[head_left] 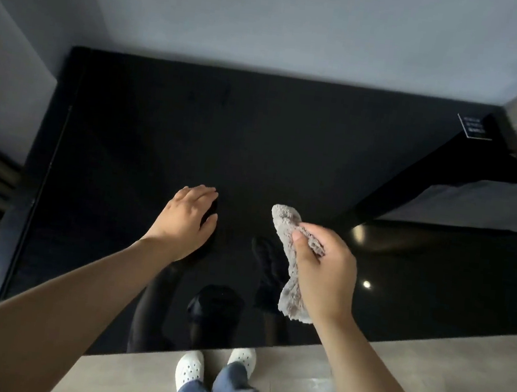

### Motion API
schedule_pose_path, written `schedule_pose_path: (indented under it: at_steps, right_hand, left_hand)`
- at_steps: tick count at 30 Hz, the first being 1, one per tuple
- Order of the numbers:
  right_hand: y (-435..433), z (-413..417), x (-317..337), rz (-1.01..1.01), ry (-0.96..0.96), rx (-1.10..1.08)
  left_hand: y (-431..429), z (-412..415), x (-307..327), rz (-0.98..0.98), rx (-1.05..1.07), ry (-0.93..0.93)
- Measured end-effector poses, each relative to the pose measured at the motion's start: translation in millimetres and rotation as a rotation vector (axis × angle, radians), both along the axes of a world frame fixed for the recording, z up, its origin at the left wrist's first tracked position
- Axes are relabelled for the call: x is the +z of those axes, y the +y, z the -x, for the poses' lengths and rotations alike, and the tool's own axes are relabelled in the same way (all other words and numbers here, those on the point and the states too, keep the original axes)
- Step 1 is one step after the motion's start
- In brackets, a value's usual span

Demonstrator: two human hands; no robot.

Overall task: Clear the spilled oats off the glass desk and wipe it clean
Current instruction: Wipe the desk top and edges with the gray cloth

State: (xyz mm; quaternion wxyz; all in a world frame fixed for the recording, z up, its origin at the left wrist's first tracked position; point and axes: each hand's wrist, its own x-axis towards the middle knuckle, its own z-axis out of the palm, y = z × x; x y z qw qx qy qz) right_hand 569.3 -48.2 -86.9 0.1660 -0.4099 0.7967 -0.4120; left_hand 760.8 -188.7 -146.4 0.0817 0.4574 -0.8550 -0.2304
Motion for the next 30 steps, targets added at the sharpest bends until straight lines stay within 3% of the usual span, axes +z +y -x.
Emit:
schedule_pose_path:
  at_steps: [9,15,26,30]
  right_hand:
    - [-142.2,56.6,-12.0,-0.001,0.088,0.08]
    - [-230.0,91.9,-29.8,-0.001,0.161,0.129]
    - [-400.3,115.8,-74.8,0.016,0.236,0.14]
    - [-392.6,85.3,-97.2,-0.017,0.376,0.267]
  left_hand:
    - [-89.6,0.7,-0.4,0.054,0.153,-0.037]
    - [-153.0,18.3,-21.3,0.081,0.284,-0.166]
    - [-156.7,14.1,-45.3,0.22,0.338,-0.046]
    - [-158.5,16.4,-46.0,0.225,0.35,-0.043]
